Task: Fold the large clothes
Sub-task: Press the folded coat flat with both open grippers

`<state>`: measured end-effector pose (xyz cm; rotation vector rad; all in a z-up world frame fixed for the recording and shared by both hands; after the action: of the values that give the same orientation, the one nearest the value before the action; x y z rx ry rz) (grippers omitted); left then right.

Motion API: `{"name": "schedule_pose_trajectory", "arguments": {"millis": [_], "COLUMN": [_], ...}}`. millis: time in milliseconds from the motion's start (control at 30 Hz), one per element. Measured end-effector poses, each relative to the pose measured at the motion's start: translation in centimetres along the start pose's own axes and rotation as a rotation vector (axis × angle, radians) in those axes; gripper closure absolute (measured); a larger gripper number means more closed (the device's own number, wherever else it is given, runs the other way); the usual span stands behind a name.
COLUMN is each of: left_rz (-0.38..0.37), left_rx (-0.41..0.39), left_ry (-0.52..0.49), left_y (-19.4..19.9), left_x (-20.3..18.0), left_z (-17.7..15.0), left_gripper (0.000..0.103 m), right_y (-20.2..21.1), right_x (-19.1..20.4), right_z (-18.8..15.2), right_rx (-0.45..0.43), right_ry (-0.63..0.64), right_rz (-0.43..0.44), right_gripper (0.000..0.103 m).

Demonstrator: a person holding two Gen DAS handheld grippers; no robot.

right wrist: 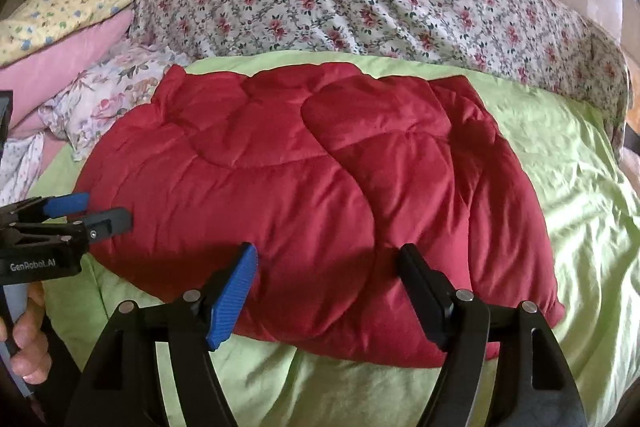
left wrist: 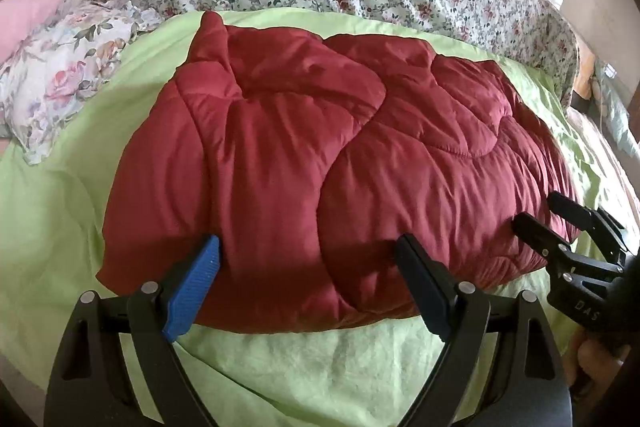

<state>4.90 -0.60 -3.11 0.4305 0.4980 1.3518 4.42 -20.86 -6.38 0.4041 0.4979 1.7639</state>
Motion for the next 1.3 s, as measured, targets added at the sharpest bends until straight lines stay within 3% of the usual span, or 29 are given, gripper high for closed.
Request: {"name": "schedule_pose_trajectory", "arguments": {"millis": [133, 400, 900, 1300], "left_rz": [0.001, 0.010, 0.030, 0.039], "left_rx": [0.008, 0.027, 0.069, 0.072], "left_ry": [-0.014, -0.049, -0.046, -0.049], "left_y": [-0.1, -1.7, -5.3, -6.1], "left_x": [-0.5, -1.5, -1.1, -0.9], "left_z": [0.2, 0.2, 1.4, 1.5], "left_gripper": [0.013, 0.000, 0.000, 0.000], "right_y": [-0.6, -1.7, -5.1, -6.8], "right_x": [-0.4, -1.0, -2.9, -5.0], "right_z": [0.1, -0.3, 1.7, 1.4], "right_rx": [0.014, 0.044, 0.106, 0.082], "right_ry": [-0.024, -0.042, -0.093, -0.130], "right_rz": [0.003, -0.007, -0.009, -0.047], "right_gripper": [0.025, 0.021, 0.020, 0.020]}}
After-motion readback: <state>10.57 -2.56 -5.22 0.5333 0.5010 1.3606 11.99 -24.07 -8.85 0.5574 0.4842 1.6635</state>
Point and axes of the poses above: each gripper's, at about its wrist camera, not at the fingertips, and y roughly against the way its jaws point, x to its left, z to its top, the point moved 2 cm from there along -y, roughly the way its jaws point, and after that the axes turned 15 degrees about -x, right-handed, at the moved point
